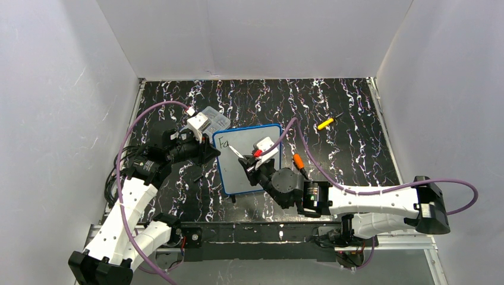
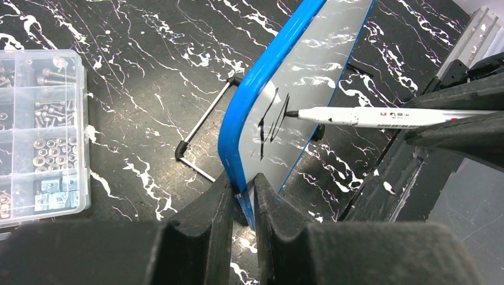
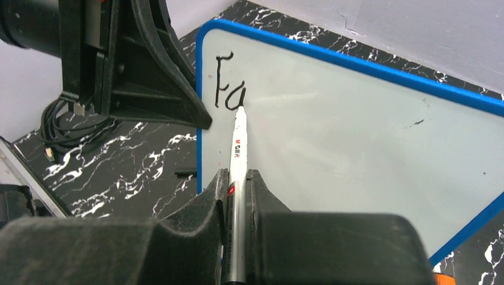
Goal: Write a sentence on the whiteboard
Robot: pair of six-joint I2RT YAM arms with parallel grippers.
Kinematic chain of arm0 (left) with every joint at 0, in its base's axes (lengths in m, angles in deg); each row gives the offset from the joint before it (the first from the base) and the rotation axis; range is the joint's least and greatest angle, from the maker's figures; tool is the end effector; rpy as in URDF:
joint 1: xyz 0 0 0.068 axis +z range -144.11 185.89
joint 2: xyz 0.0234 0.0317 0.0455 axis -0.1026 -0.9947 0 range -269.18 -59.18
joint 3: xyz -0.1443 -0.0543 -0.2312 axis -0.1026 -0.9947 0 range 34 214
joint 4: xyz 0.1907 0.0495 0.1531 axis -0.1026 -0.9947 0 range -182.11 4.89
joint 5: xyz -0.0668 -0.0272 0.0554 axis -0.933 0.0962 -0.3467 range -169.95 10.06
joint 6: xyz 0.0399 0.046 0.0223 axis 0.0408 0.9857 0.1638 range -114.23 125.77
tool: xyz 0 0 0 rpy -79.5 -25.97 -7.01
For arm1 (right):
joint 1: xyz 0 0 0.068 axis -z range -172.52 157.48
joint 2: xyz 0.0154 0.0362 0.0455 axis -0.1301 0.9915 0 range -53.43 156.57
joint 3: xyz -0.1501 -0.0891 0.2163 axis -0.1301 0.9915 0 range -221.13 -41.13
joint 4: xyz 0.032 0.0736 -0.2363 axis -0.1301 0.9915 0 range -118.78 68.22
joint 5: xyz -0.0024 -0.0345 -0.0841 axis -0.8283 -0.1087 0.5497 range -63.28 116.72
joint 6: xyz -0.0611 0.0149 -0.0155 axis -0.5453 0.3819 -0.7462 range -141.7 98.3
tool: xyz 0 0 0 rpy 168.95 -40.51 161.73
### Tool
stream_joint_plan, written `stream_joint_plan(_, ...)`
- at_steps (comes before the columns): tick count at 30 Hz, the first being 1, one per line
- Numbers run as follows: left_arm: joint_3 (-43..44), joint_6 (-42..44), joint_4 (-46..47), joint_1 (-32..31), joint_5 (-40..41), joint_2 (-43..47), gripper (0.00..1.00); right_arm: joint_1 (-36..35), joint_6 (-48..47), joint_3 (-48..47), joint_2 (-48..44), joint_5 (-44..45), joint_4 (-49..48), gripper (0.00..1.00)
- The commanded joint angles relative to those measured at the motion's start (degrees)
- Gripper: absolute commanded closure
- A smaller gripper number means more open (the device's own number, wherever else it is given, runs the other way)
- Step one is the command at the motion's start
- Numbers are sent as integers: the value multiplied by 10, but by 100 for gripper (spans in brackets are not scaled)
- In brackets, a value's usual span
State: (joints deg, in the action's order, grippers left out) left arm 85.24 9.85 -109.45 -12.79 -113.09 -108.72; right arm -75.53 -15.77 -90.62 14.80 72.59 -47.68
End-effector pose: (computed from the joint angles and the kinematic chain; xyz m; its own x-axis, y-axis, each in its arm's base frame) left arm 0.1646 -0.0848 0.3404 -0.3108 0.1679 -0.9355 0.7703 0.6212 -0.1444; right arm 0.0688 0.2622 0.3461 -0.0620 0.0850 -0.9944 -0.6005 0.7927 0.1052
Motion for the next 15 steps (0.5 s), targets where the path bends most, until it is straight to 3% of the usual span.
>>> stream_joint_plan(1,-13,16,-28,-7,5,3,100,2,19,12,-11,13,18,99)
stream_joint_plan(15,-13,16,-28,-7,9,1,100,1,0,13,-54,-4,-8,99)
